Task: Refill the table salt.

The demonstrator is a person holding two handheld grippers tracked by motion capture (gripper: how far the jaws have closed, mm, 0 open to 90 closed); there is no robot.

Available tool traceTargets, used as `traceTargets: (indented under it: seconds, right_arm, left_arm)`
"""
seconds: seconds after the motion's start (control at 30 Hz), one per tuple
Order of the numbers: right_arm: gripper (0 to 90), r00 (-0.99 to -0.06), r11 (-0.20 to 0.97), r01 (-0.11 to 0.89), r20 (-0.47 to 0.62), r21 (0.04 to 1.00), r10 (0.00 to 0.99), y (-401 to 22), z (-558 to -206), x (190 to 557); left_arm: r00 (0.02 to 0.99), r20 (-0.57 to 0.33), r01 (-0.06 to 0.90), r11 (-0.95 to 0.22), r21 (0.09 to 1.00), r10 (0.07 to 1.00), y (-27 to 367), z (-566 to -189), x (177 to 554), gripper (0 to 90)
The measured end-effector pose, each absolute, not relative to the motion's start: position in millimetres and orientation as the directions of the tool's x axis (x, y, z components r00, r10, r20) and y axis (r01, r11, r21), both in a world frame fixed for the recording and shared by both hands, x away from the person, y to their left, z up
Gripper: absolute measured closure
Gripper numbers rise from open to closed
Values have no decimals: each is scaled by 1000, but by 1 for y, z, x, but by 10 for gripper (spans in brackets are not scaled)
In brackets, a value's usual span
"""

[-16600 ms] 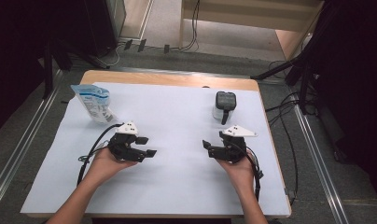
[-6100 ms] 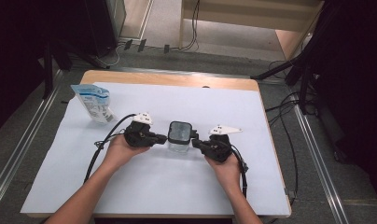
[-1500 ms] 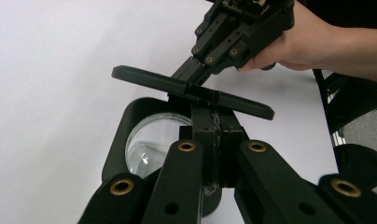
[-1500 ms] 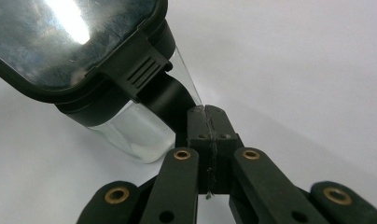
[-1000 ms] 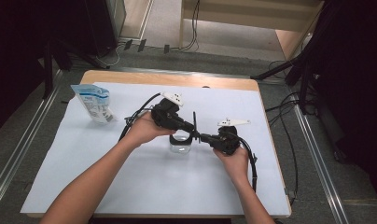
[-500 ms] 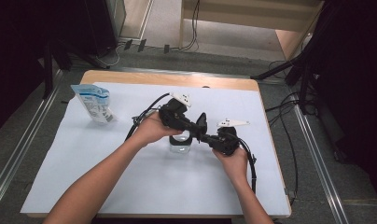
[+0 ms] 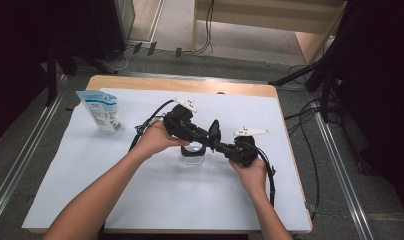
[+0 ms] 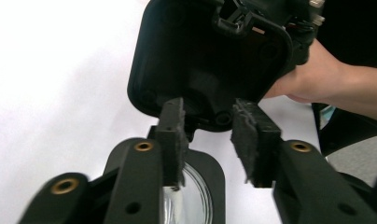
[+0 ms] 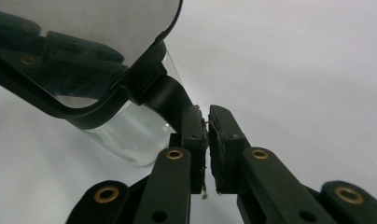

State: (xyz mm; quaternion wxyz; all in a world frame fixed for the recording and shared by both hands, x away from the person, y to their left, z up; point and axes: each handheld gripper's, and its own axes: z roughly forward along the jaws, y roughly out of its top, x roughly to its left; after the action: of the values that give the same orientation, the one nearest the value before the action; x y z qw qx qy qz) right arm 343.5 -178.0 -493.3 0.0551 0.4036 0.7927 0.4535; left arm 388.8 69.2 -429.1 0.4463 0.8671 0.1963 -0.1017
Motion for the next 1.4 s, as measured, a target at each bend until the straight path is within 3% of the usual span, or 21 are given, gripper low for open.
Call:
traceTargets:
  seconds: [0.17, 0.4, 0.53, 1.4]
  right_arm:
    - [807, -674, 282, 578, 253, 766, 694, -180, -493, 341]
    - [693, -676, 274, 574, 259, 771, 690, -185, -494, 339]
    - [645, -675, 271, 570, 255, 776, 692, -190, -495, 336]
    - [554, -690, 314, 544, 202, 778, 695, -194, -497, 333]
  left_arm:
    - [904, -335, 427, -514, 744, 265, 79, -426, 385, 492]
    - [903, -307, 424, -518, 743, 300, 95, -427, 375, 417]
    - [892, -297, 443, -536, 719, 340, 104, -431, 370, 432]
    - [856, -307, 489, -459, 741, 417, 167, -446, 351, 400]
